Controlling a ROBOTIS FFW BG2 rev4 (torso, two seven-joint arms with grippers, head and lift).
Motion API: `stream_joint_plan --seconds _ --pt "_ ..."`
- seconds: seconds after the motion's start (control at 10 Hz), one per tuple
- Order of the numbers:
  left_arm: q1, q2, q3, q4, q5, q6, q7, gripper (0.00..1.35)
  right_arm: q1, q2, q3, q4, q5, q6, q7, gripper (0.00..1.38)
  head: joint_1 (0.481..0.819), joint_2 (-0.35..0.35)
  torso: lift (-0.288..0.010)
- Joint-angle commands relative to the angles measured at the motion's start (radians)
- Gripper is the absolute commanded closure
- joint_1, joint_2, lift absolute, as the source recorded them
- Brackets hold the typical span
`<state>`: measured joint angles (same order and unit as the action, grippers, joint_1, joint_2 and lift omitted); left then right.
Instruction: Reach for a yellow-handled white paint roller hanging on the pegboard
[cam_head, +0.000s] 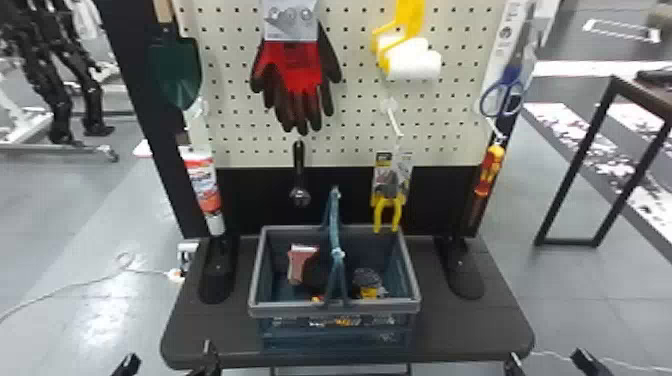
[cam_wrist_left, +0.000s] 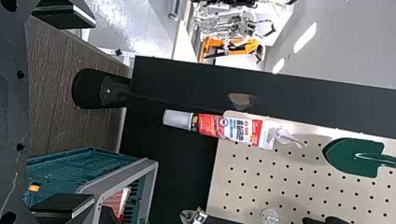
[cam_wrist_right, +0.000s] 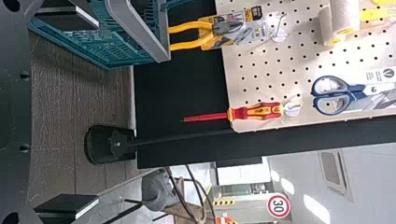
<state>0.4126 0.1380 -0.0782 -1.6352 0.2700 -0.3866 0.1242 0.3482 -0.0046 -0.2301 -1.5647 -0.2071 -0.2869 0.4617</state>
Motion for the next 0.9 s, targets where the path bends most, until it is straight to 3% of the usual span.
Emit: stream_joint_plan --seconds 0.0,0.8 --pt "0.0 0.0 0.0 0.0 0.0 0.0 0.0 0.0 0.0 0.006 0.0 0.0 0.0 0.0 0.0 0.0 0.549 0.0 -0.1" --pt "0.0 0.0 0.0 0.0 0.0 0.0 0.0 0.0 0.0 0.006 0.0 0.0 0.0 0.0 0.0 0.0 0.549 0.0 -0.1"
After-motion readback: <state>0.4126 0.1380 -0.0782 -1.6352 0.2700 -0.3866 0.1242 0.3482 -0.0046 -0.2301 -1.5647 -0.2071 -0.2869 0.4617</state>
